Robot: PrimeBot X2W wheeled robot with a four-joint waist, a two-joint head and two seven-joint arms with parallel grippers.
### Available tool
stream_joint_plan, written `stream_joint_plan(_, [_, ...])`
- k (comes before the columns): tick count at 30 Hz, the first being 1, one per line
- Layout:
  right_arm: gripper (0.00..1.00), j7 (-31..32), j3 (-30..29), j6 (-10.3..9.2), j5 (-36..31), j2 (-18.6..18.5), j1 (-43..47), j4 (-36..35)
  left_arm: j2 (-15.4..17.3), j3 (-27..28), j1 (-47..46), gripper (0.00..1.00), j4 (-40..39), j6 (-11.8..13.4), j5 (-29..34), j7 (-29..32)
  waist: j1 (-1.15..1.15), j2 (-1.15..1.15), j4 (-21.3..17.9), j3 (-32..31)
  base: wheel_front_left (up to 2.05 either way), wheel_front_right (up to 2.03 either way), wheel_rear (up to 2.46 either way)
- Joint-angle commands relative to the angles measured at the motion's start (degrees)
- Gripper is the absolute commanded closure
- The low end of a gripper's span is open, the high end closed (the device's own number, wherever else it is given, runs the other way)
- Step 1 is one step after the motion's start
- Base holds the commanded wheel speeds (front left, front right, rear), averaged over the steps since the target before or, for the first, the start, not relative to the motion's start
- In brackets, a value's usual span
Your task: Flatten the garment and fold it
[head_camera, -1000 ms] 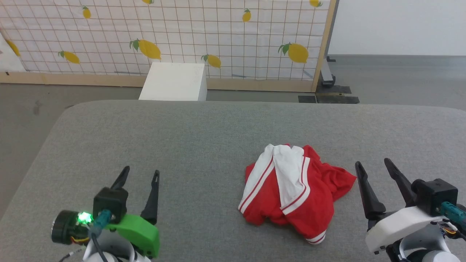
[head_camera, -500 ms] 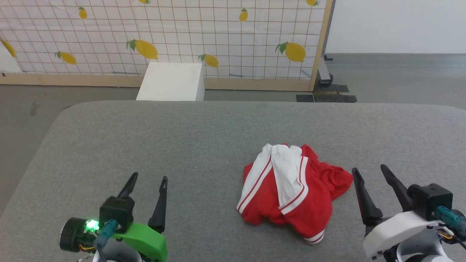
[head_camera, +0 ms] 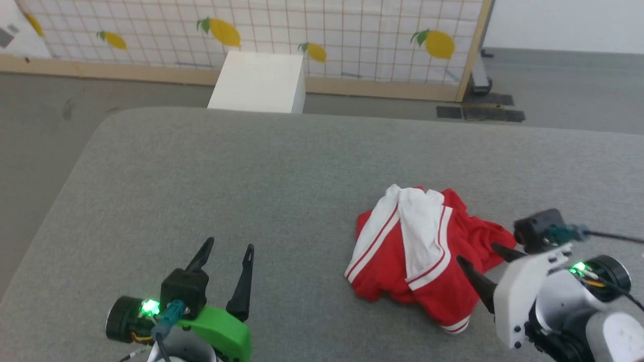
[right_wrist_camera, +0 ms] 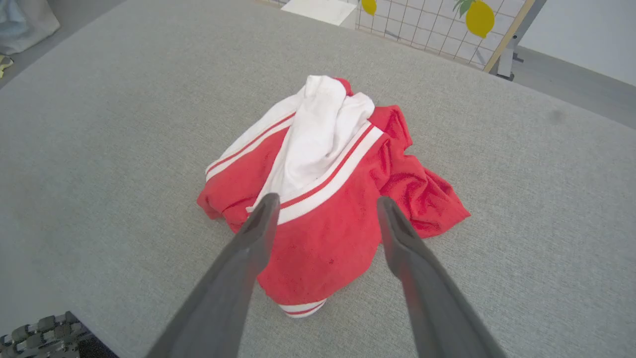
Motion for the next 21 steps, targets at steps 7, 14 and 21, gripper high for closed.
stream_joint_plan(7, [0.0, 15.1, 3.2, -0.06, 3.2, -2.2, -9.1, 3.0, -1.6, -0.7, -3.5, 0.0, 1.5, -0.5, 1.3, -0.9, 0.0, 0.0, 4.9, 4.5, 0.0, 0.0, 0.0])
stream_joint_plan(14, [0.0, 19.8, 3.6, -0.06, 1.5, -0.3, -14.8, 9.3, -2.6, -1.4, -5.1, 0.0, 2.8, -0.8, 1.7, -1.6, 0.0, 0.0, 8.0, 6.9, 0.0, 0.0, 0.0])
stream_joint_plan(21, [0.0, 20.2, 3.6, -0.06, -1.5, 0.5, -16.3, 14.5, -3.3, -2.0, -6.0, 0.0, 4.0, -0.9, 2.0, -2.2, 0.0, 0.0, 9.6, 7.9, 0.0, 0.0, 0.0])
